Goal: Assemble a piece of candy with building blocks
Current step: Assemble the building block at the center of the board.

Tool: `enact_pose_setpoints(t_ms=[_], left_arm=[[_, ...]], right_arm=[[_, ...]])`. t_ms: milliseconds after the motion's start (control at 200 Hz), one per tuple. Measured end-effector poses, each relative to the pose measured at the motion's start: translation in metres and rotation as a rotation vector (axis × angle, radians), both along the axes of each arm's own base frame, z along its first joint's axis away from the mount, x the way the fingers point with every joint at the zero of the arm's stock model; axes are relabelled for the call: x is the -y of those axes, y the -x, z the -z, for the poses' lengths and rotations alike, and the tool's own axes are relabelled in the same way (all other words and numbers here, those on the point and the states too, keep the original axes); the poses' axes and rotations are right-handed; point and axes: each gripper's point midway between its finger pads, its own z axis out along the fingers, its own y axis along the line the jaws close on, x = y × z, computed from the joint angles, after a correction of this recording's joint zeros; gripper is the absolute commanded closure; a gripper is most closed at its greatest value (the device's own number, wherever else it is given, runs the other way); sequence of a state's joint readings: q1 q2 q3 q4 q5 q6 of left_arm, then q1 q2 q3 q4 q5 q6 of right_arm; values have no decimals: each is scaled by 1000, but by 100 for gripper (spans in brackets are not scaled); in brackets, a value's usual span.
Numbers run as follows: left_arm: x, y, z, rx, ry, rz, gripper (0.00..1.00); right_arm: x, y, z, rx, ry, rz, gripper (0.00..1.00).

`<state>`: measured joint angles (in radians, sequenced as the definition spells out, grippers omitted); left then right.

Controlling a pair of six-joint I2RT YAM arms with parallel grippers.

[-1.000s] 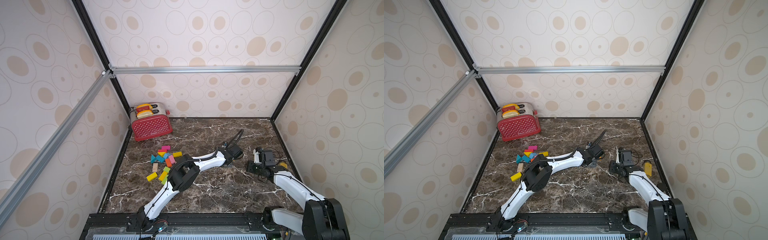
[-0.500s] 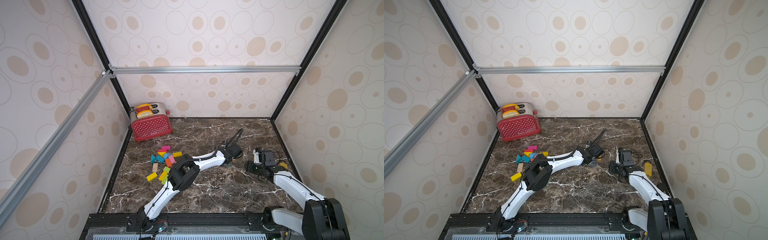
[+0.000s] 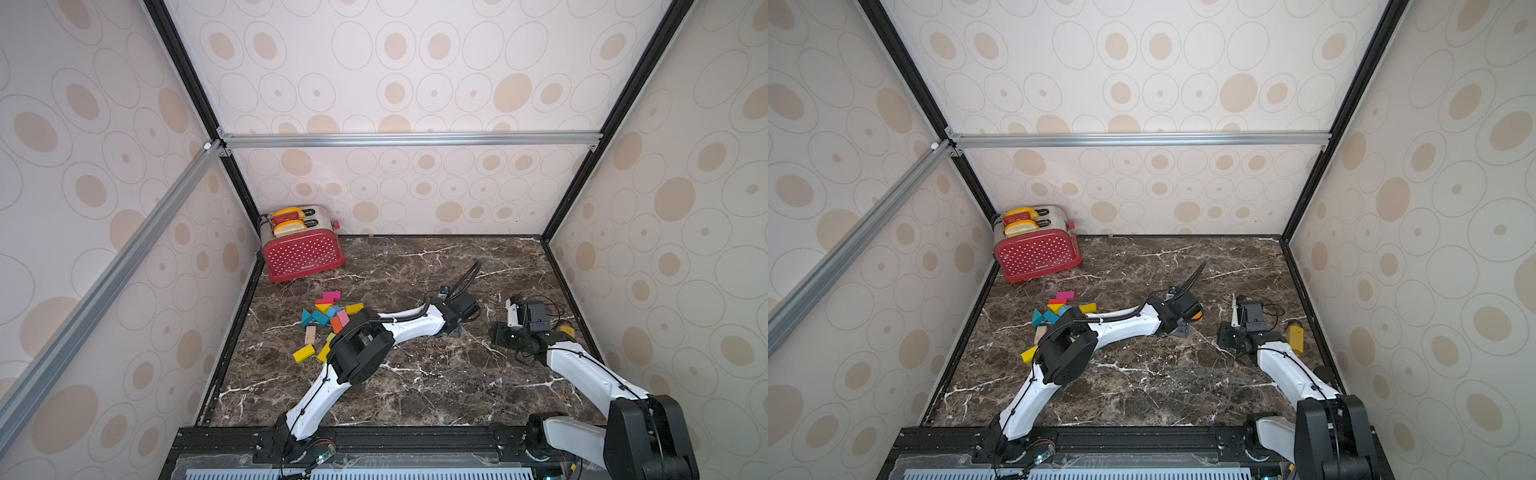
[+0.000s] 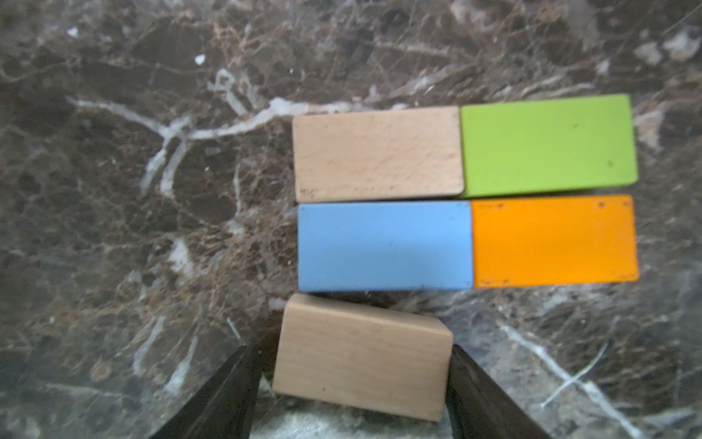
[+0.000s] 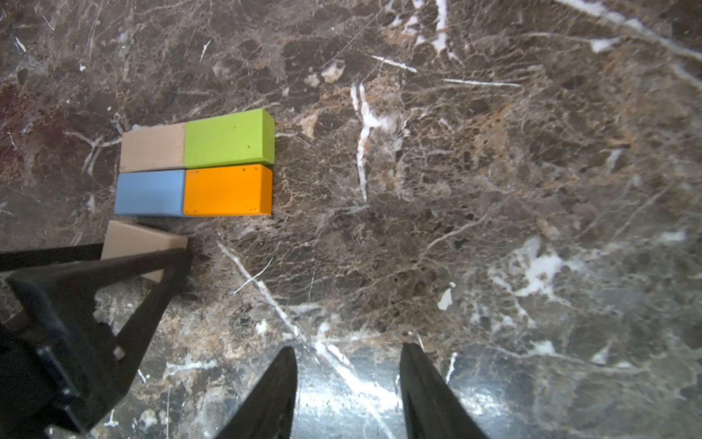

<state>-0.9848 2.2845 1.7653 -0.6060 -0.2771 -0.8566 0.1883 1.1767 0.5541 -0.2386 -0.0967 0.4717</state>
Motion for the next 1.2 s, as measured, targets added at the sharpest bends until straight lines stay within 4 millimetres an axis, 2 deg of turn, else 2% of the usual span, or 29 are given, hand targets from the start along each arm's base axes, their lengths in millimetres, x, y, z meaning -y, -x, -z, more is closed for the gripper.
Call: enact_pose_setpoints(t_ms=[160,436,501,576,641,716,816,911,997,1087,1197], left_arm=[[-17,15,-9,-16,-17,23,23],[-17,25,-49,6,73,113,28],[-26,29,-56,4,86,134,29],[-48,33,-66,2,96,134,29],[-73,32,-79,10,103,113,28],[-104,27,-103,40,117,79,29],[-144,24,-138,91,149,26,30],[-182,30,-159,125,172,-25,30],[-217,40,-171,141,178,-73,30],[-247,51,-177,152,173,-117,30],[-266,63,-181,154,160,-133,30]], right_arm=[[0,0,0,0,0,-1,51],[0,1,1,-4,5,-11,51],[-3,3,1,-8,1,-31,52],[-9,6,-3,-8,4,-70,52],[-23,6,-12,4,8,-131,53],[-50,7,-26,28,10,-225,53],[-100,10,-46,55,21,-389,58],[-145,10,-53,50,14,-509,67],[-174,10,-45,10,31,-578,69],[-193,11,-28,-44,69,-628,70],[-206,15,-2,-117,112,-669,73]])
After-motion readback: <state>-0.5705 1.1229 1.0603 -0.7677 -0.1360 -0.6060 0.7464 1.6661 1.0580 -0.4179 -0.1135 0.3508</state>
